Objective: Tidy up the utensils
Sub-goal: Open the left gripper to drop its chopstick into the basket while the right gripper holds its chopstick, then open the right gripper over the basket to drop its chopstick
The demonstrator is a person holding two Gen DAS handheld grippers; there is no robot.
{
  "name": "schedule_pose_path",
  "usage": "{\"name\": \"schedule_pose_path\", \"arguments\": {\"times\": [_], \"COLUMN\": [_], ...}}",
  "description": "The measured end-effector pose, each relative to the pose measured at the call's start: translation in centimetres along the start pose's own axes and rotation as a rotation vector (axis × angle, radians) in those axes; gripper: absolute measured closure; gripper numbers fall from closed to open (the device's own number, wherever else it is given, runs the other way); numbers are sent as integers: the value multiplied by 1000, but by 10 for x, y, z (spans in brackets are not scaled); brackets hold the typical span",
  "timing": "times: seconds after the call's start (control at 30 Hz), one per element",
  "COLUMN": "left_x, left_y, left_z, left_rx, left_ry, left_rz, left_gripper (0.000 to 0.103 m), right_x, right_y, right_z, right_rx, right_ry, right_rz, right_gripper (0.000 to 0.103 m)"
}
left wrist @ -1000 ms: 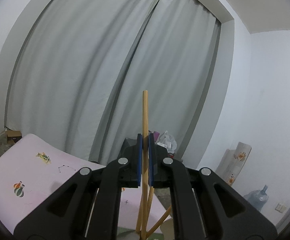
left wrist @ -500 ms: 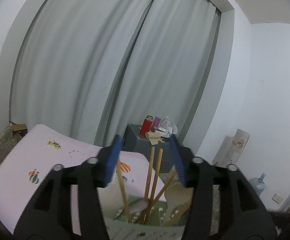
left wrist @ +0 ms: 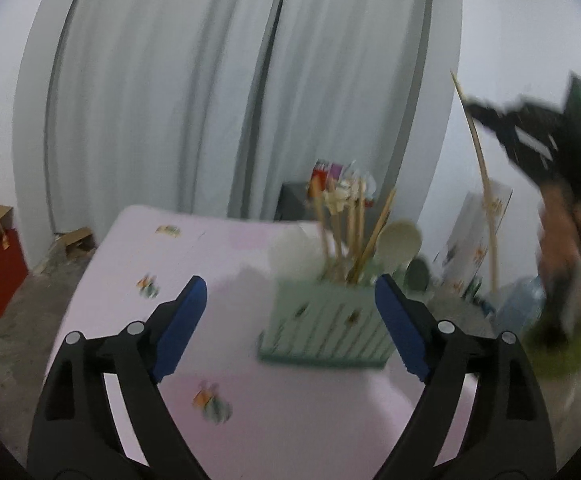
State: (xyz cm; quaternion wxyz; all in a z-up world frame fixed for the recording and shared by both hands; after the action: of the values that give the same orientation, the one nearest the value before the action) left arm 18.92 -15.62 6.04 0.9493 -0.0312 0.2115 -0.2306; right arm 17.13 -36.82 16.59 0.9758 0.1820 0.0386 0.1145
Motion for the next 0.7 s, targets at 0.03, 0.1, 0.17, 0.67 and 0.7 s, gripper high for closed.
{"name": "schedule_pose_path", "arguments": {"times": [0.03, 0.1, 0.17, 0.67, 0.7], "left_x": [-4, -11, -16, -19, -19], "left_y": [8, 19, 26, 55, 55], "left_z": [-9, -19, -24, -33, -33], "left_rx": [3, 13, 21, 0, 0], "left_ry": [12, 27, 35, 43, 43], "left_rz": [13, 32, 46, 64, 63], "left_gripper": [21, 21, 20, 19, 19], "right_x": [7, 20, 35, 96, 95], "right_y": [0, 0, -2, -27, -30], "right_z": [3, 6, 7, -52, -57], "right_rx": [-8, -15, -29, -159, -158], "right_ry": [-12, -34, -45, 33, 44], "right_rz": [-6, -13, -36, -181, -188], "right_gripper": [96, 96, 96, 96, 96]}}
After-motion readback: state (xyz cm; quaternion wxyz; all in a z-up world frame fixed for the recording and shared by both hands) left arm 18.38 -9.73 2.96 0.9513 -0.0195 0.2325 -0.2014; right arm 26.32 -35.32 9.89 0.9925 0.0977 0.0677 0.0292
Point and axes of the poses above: each gripper's, at about its wrist camera, not at the fingertips, and x roughly the way its jaws point, y to its left, z to its top, the point moved 7 cm from there along x, roughly the way its jaws point, and after that the axes turned 7 degrees about z, right-handed, at the moved point
